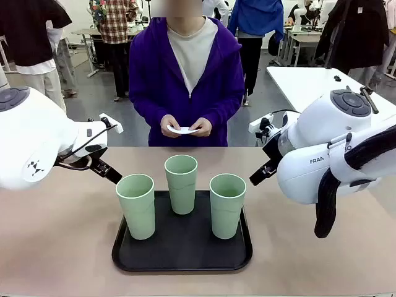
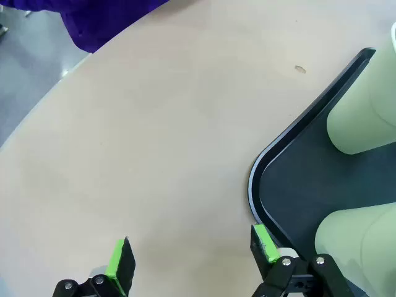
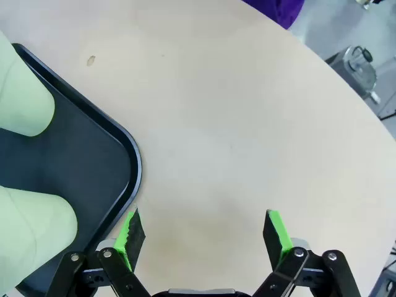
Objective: Place coasters on the table and set cups on them.
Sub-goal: Pick up one Reusable plastic cup and place it on a coaster set by the human.
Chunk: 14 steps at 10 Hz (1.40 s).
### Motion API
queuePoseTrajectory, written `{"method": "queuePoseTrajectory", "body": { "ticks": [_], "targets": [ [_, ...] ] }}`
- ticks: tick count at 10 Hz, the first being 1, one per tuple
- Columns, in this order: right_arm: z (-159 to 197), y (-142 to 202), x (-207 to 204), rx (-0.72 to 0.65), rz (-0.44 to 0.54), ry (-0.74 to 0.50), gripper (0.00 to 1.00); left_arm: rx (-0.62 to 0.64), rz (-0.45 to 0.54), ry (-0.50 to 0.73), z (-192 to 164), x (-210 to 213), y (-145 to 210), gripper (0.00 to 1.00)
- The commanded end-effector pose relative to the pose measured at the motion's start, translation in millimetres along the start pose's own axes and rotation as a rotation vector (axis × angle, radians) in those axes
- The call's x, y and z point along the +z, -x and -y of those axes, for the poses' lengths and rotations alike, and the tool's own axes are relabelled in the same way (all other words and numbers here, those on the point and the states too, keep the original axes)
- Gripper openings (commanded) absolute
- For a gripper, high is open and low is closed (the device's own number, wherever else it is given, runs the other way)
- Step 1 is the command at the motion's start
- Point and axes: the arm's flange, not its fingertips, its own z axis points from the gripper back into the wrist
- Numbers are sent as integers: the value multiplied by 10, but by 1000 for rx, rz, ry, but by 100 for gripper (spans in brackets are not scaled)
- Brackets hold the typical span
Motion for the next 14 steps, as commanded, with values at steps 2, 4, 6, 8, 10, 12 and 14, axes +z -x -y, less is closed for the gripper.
{"method": "queuePoseTrajectory", "body": {
  "ticks": [2,4,6,8,10,12,14],
  "targets": [
    [0,0,0,0,0,0,100,0,0,0,0,0,0,100],
    [0,0,0,0,0,0,100,0,0,0,0,0,0,100],
    [0,0,0,0,0,0,100,0,0,0,0,0,0,100],
    [0,0,0,0,0,0,100,0,0,0,0,0,0,100],
    [0,0,0,0,0,0,100,0,0,0,0,0,0,100],
    [0,0,0,0,0,0,100,0,0,0,0,0,0,100],
    [41,-1,105,-53,-51,-49,100,14,-47,8,-139,184,-15,100]
  ]
}}
